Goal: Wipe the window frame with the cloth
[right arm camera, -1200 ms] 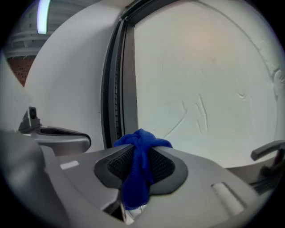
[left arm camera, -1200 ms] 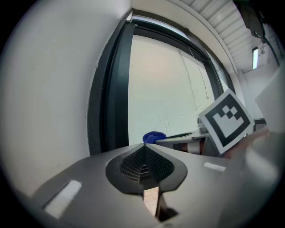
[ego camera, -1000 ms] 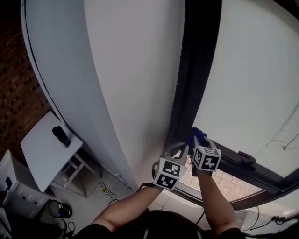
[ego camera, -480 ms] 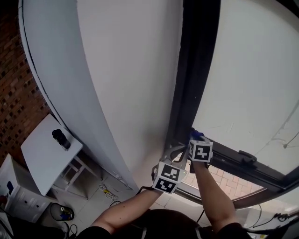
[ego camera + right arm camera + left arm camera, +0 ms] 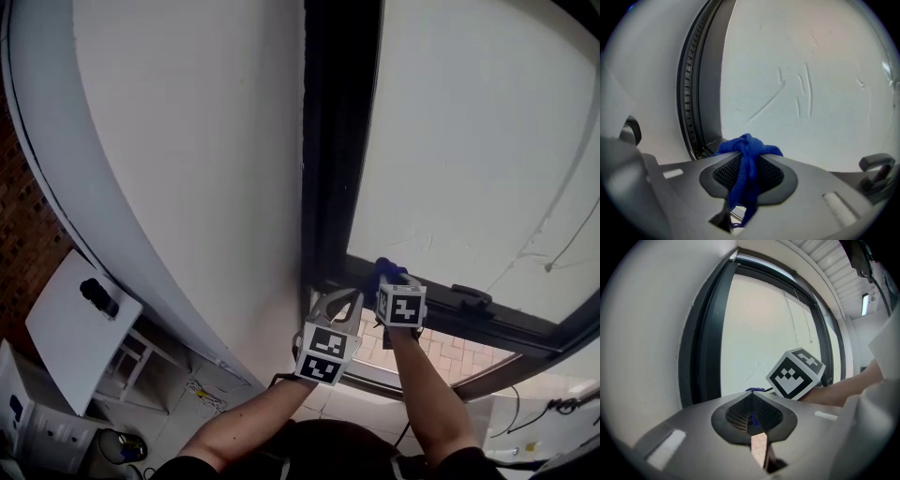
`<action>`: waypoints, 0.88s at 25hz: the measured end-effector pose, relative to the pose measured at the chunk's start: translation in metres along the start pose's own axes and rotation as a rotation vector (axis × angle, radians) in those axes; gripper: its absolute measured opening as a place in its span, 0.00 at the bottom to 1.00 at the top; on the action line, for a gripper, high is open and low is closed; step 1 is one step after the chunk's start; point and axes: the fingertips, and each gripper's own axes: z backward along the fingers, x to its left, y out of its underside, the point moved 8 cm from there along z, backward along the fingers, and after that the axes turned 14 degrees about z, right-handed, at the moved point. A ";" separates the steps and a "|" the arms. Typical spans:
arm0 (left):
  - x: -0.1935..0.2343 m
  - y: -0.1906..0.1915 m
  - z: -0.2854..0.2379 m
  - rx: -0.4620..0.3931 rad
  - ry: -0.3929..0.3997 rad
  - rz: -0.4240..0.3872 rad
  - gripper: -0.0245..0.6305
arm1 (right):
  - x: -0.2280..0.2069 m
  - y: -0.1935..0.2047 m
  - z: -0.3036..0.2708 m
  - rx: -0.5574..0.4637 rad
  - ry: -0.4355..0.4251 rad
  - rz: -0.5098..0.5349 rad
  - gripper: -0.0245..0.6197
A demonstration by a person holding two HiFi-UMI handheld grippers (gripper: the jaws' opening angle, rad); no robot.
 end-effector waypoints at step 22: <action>-0.061 0.019 -0.033 0.071 0.142 -0.014 0.03 | -0.093 0.062 0.049 -0.001 0.165 -0.108 0.20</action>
